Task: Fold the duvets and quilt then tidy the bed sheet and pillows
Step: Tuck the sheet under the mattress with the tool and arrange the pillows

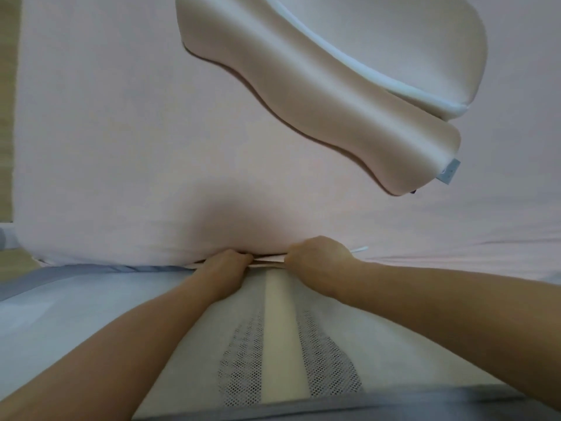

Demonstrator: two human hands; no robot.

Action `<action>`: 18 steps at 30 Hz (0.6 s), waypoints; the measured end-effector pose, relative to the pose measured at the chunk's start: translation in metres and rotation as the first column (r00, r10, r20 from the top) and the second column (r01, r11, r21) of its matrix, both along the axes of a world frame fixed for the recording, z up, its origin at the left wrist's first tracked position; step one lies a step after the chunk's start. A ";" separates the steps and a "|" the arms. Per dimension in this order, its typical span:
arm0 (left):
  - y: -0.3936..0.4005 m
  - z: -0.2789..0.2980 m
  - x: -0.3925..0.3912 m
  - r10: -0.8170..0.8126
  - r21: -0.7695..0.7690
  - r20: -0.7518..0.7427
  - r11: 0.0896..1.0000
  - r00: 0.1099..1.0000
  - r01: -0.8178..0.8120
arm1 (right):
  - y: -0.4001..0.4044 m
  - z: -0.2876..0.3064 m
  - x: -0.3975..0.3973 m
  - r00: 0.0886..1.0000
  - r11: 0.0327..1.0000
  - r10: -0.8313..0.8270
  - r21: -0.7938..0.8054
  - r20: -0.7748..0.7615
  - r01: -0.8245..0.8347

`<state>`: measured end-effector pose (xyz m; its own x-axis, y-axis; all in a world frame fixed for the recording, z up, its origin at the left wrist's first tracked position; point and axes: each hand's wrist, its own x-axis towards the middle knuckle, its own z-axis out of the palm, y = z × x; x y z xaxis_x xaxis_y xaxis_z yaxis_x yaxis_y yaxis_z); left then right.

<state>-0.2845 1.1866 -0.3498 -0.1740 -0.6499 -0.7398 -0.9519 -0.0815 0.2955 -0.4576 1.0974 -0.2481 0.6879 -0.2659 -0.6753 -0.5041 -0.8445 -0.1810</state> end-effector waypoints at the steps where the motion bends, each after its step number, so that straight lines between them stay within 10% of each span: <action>1: 0.001 0.002 0.001 0.012 0.014 -0.013 1.000 1.000 -0.011 | 0.005 0.001 0.000 1.000 1.000 -0.011 0.007 -0.012 0.011; 18: 0.008 0.010 -0.003 0.018 0.000 0.012 1.000 1.000 -0.018 | 0.040 0.001 0.010 0.996 0.997 -0.076 0.018 -0.057 0.077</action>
<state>-0.2871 1.1946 -0.3396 -0.1536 -0.6529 -0.7417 -0.9536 -0.0987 0.2844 -0.4476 1.1377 -0.2470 0.6270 -0.3021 -0.7180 -0.5768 -0.7996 -0.1673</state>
